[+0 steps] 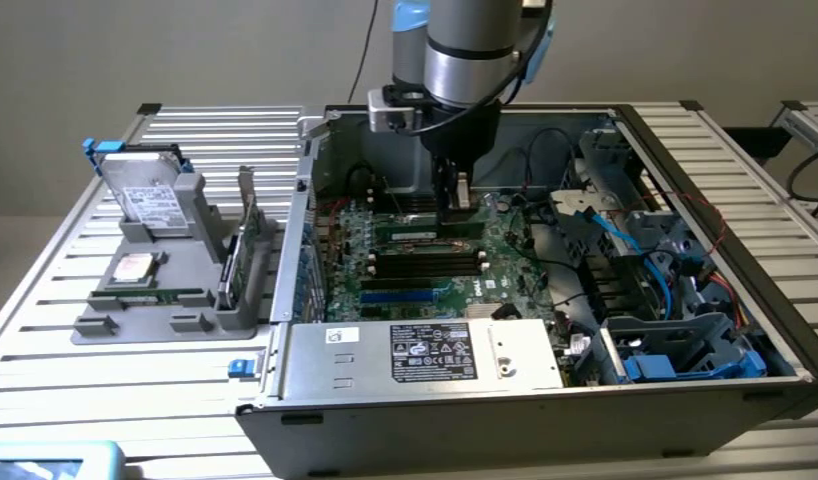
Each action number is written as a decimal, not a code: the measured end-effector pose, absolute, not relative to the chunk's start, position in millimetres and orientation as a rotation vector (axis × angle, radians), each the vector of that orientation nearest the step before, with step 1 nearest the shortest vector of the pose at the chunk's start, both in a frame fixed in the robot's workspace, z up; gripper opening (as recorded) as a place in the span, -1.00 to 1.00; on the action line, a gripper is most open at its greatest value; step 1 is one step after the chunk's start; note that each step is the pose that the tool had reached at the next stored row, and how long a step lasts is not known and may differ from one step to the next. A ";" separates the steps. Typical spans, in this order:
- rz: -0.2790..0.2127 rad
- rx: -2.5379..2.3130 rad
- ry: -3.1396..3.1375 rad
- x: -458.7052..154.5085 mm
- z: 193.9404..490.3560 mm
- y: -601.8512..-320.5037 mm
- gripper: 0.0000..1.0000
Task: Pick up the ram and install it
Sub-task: 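Insert the ram into the slot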
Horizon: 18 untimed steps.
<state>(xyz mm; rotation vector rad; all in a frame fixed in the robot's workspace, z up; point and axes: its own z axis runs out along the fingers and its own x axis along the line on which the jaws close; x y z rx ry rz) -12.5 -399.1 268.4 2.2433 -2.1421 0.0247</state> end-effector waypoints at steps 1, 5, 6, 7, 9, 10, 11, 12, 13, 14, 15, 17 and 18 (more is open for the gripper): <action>0.020 2.245 -2.136 -12.1 267.7 -399.1 -0.73; 0.009 2.249 -2.122 -11.0 265.9 -399.5 -0.73; 0.009 2.249 -2.122 -11.0 265.3 -399.6 -0.73; 0.009 2.249 -2.122 -11.0 265.1 -399.6 -0.73; 0.009 2.249 -2.122 -11.0 265.1 -399.6 -0.73; 0.009 2.249 -2.122 -10.9 264.9 -399.6 -0.73; 0.010 2.249 -2.121 -10.9 264.5 -399.6 -0.73; 0.015 2.246 -2.119 -10.9 264.2 -399.4 -0.73; 0.020 2.244 -2.117 -10.9 263.8 -399.4 -0.73; 0.023 2.242 -2.115 -10.8 263.5 -399.4 -0.73; 0.024 2.242 -2.115 -10.9 263.2 -399.4 -0.73; 0.024 2.242 -2.115 -10.9 263.2 -399.4 -0.73; 0.024 2.241 -2.115 -11.0 263.2 -399.4 -0.73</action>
